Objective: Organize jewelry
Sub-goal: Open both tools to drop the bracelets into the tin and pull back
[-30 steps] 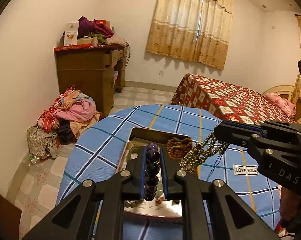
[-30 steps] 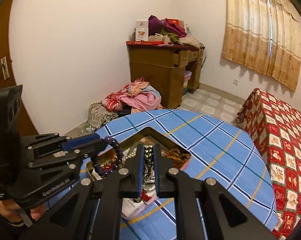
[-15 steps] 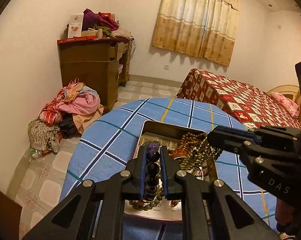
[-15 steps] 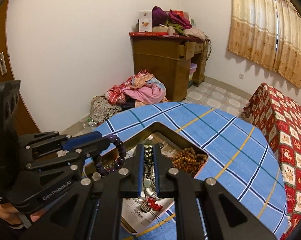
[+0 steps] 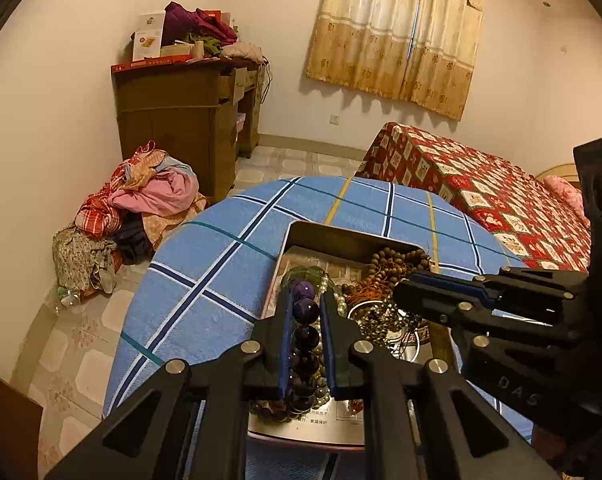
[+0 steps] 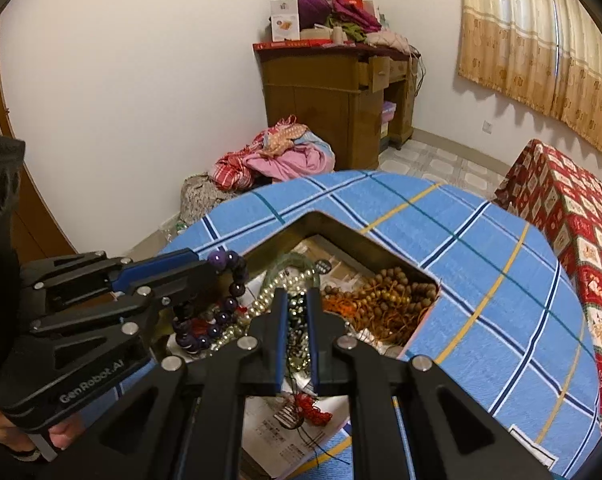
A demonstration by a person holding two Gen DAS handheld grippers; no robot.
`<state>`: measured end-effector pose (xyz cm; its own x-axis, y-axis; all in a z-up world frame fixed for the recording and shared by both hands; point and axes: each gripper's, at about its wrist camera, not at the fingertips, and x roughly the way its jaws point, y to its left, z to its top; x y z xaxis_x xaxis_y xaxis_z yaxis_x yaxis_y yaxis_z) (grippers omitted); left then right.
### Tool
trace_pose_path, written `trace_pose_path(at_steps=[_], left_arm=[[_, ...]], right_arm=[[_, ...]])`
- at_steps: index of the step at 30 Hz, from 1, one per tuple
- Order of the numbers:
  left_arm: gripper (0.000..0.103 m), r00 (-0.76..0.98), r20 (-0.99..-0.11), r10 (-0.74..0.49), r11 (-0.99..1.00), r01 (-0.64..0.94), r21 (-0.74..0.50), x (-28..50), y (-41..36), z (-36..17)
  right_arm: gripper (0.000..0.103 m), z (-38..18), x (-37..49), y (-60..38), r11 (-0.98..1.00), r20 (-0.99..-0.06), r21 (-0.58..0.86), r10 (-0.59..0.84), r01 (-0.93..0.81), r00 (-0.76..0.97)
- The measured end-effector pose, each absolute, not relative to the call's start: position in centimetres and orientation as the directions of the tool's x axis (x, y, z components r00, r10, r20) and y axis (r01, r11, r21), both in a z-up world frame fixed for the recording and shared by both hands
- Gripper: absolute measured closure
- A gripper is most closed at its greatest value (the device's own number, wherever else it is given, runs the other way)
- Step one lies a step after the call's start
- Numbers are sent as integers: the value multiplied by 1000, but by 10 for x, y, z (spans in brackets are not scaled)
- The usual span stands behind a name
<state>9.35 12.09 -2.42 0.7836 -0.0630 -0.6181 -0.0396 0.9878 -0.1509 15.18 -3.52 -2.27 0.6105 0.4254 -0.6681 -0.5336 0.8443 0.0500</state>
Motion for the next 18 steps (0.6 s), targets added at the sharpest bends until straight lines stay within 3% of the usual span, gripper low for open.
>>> trace_pose_path(at_steps=[4,5,6,7,8,9,10,18], left_arm=[[89,782,-621,-48,991,-38,-125,93,117,-26],[89,782,-622,-43,992,-40,-118,93,117,-26],[86,782,-622,-43,993,-38,-116,91,116,-25],[71,783,-621,-36,993,-42,-110,89,116,-23],[59,785,-619,-16,994,-57,-98,88,116,-22],[37,795,-607,6,993,-74,-87,84,116,-19],[28,814,-580,29,993,-91,-79,77,117,-14],[28,834,-551,36,990,-105,-95,53,116,2]], right_arm=[[91,-34,154,-39,851,-685,67,419,-521,597],[88,-36,154,-40,854,-690,66,413,-517,594],[76,-38,153,-43,858,-692,60,403,-510,598],[68,-38,152,-45,863,-693,55,395,-502,603],[52,-38,149,-50,871,-691,55,387,-489,611],[44,-37,147,-54,875,-686,60,385,-480,618],[43,-35,145,-58,879,-680,64,385,-473,624],[36,-23,119,-86,912,-654,74,350,-404,670]])
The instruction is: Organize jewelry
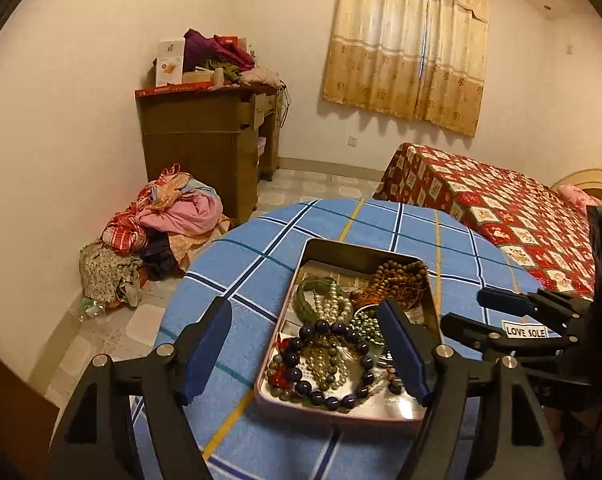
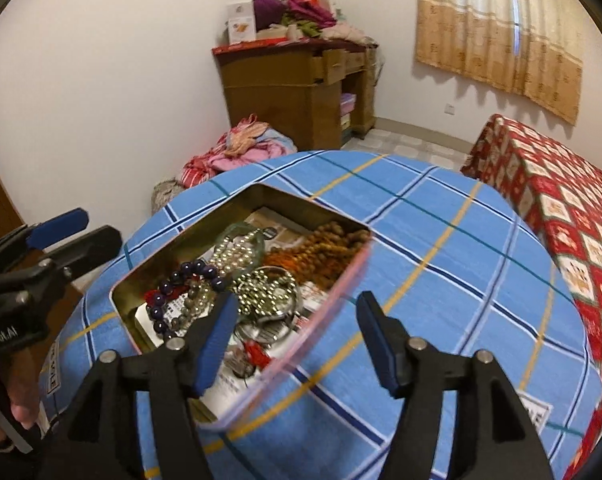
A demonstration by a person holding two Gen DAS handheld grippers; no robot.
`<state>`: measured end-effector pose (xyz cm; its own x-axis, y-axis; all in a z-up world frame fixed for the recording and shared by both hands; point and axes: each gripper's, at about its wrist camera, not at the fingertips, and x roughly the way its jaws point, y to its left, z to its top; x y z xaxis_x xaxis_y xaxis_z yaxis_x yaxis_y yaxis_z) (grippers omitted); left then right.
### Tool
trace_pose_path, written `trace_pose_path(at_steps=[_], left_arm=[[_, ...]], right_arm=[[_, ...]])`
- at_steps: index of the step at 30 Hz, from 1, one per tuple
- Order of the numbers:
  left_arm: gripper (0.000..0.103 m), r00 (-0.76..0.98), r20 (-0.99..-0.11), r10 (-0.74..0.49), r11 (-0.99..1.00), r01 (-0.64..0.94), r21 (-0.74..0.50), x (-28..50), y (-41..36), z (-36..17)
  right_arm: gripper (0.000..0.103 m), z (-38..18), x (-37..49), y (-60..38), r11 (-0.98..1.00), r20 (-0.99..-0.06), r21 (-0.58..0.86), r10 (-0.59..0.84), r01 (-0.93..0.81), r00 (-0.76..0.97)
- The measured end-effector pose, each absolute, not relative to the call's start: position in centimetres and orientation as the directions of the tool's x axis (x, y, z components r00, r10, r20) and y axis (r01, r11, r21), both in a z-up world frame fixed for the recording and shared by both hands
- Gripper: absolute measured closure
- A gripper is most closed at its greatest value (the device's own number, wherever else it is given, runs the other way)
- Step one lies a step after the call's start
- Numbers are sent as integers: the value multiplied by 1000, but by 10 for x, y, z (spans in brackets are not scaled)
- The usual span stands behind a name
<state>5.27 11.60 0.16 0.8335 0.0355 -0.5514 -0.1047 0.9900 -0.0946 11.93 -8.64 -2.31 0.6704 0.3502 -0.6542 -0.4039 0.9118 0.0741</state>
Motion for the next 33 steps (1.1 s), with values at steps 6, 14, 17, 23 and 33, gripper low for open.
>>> trace_pose_path(at_steps=[6,14,17,23,33], left_arm=[[28,846,-532,45,991,-106,-84,42,106,11],[28,855,-517,45,992,-100,-78,34,97,20],[28,857,-513,46,992,-99,-77,32,95,22],[27,857,-513,46,992,-100,-77,31,94,22],[27,860,-509,39,993,-90,-76,27,88,24]], right_arm=[[36,-13,105,-99,917,-628,104,361,-385,689],[33,2,91,-111,917,-582,117,375,-381,721],[33,3,89,-113,916,-576,124,380,-382,724],[33,4,87,-118,916,-569,129,382,-379,729],[30,8,80,-124,921,-556,122,372,-369,744]])
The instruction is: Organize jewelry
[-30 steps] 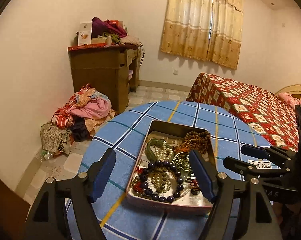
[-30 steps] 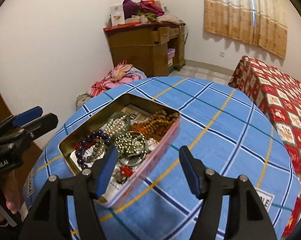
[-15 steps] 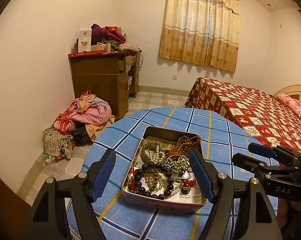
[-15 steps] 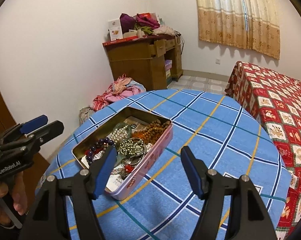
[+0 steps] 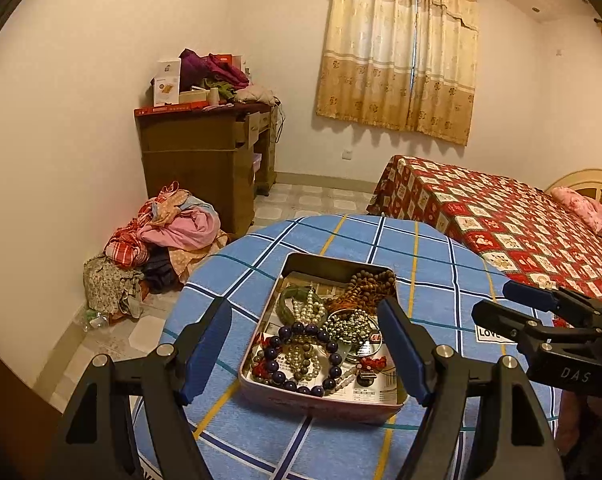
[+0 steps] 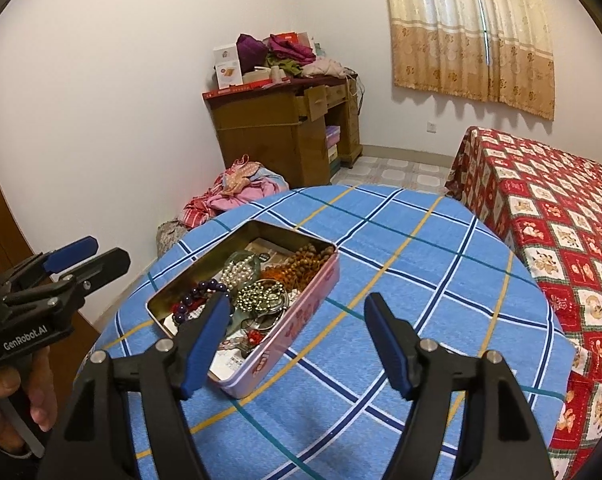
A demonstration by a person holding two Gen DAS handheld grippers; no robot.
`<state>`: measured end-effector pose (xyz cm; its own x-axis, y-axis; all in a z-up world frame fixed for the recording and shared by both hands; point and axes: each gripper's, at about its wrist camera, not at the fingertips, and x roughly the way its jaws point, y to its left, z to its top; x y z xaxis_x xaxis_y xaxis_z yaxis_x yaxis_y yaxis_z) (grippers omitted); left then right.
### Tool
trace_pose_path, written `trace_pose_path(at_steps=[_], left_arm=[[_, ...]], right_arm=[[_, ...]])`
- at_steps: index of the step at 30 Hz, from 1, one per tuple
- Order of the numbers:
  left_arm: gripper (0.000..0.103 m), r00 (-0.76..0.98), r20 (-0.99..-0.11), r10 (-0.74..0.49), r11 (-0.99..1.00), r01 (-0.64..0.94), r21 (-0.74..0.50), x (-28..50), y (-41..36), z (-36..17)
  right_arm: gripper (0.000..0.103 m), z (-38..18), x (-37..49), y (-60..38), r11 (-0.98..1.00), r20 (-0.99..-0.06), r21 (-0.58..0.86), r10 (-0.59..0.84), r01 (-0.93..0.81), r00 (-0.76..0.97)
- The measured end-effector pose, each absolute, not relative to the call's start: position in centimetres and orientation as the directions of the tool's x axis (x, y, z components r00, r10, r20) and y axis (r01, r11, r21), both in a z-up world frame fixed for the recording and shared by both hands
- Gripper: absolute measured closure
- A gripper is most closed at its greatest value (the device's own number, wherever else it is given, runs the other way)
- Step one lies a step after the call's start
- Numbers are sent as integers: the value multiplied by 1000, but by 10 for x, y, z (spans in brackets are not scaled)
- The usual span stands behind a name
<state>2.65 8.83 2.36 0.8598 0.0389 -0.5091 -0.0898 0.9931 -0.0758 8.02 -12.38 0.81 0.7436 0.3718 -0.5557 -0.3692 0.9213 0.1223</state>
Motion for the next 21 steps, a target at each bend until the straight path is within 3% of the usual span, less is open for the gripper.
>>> trace_pose_path(at_steps=[21], left_arm=[[27,858,-512,46,993,-93,-67,26,85,24]], right_arm=[[28,12,81,-131,925,-547,119,364,-361,754]])
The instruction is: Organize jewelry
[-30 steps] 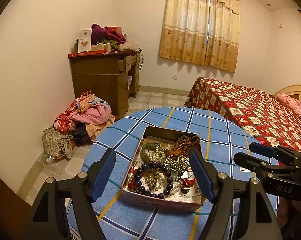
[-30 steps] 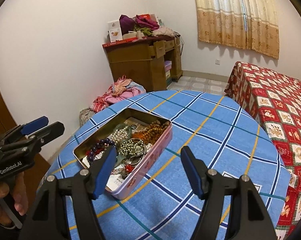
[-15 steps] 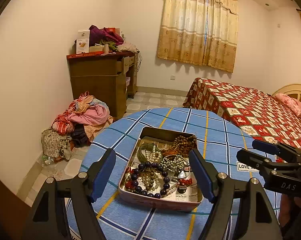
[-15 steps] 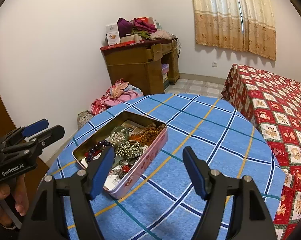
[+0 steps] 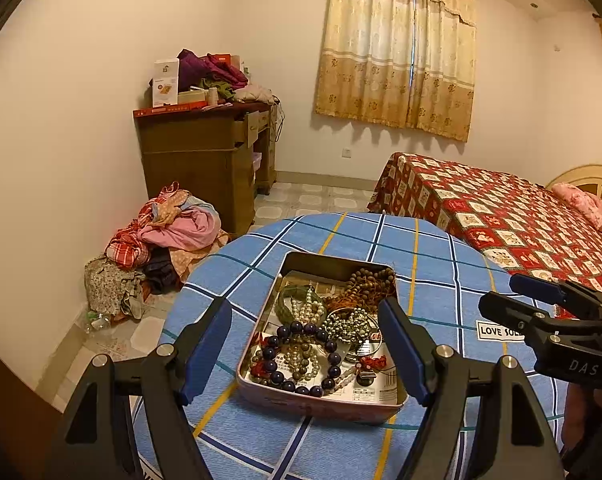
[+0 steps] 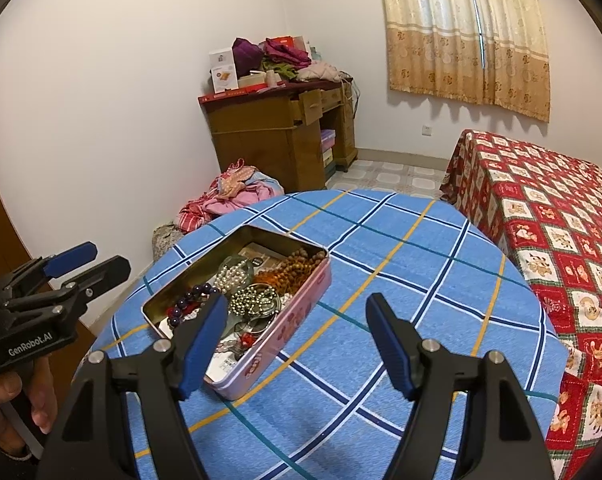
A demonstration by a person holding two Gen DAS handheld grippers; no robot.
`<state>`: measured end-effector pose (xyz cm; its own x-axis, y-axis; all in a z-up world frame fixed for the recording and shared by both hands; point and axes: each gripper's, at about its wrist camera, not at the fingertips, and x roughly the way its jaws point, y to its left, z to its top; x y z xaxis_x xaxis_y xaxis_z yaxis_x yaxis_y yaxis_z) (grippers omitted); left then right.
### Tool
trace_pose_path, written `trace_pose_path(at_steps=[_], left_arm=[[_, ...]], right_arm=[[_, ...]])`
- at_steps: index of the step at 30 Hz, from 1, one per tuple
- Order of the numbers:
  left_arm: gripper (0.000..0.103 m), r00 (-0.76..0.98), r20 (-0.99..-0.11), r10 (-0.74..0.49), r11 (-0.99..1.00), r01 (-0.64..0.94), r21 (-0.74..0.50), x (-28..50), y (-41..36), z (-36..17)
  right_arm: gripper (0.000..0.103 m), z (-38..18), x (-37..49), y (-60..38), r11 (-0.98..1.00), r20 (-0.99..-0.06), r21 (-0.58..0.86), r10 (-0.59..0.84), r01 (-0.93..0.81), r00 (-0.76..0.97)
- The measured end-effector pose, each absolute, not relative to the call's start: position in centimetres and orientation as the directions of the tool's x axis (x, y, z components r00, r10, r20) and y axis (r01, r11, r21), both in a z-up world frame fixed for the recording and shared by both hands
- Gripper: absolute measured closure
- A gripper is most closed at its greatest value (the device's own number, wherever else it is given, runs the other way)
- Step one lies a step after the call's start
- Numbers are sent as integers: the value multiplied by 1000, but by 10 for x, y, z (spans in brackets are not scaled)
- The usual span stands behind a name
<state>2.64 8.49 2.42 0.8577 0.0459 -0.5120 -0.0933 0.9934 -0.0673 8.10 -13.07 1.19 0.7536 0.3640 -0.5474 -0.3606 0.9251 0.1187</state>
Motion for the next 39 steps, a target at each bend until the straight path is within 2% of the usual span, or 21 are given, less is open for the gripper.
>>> trace_pose_path(at_steps=[23,28,39], left_arm=[[26,835,-546,71,993,-110,-39,33,81,16],[17,835,-542,98,991,-131,-23,33,80,16],[16,850,-516,103,993,-120,1,31,74,17]], right_arm=[[26,8,81,-136,931,-544,125,354,-344,761],[26,7,80,-137,931,-544,126,354,-343,761],[22,3,80,-142,934,-545,122,345,-335,764]])
